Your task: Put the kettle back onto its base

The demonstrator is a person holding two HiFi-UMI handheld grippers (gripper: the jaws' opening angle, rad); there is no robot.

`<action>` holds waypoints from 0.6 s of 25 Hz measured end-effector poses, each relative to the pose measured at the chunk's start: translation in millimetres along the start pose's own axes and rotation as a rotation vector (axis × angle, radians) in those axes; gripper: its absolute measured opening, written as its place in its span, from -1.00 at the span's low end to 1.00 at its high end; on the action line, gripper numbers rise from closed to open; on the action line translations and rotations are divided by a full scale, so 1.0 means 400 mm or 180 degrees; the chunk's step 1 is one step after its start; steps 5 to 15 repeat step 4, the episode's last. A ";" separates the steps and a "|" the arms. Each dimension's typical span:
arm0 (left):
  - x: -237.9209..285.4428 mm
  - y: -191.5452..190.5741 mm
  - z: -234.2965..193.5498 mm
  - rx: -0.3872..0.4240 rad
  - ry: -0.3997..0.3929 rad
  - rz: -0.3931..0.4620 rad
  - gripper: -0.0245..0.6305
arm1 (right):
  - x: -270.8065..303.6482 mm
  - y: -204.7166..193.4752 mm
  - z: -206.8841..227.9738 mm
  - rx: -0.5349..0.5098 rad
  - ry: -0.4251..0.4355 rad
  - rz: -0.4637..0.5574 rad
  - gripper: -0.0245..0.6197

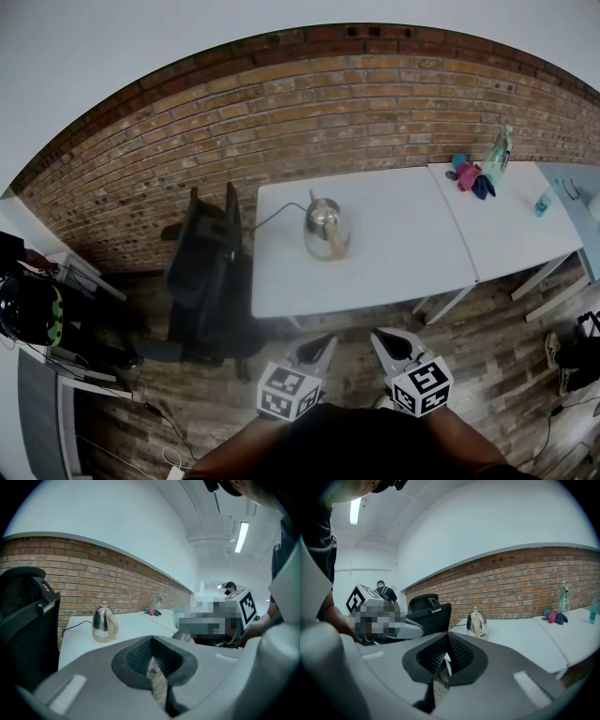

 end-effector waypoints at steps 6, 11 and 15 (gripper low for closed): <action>-0.001 -0.001 0.000 0.0007 0.0004 0.0001 -0.93 | 0.001 -0.003 0.000 -0.0003 -0.0003 -0.0007 -0.85; -0.001 -0.001 0.000 0.0007 0.0004 0.0001 -0.93 | 0.001 -0.003 0.000 -0.0003 -0.0003 -0.0007 -0.85; -0.001 -0.001 0.000 0.0007 0.0004 0.0001 -0.93 | 0.001 -0.003 0.000 -0.0003 -0.0003 -0.0007 -0.85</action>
Point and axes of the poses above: the fingertips, and each gripper's own axes: x forward along the fingers, z to its right, y out of its top, the point moved 4 cm from there along -x, backward along the fingers, and after that the axes turned 6 degrees about -y, right-handed, at the moved point
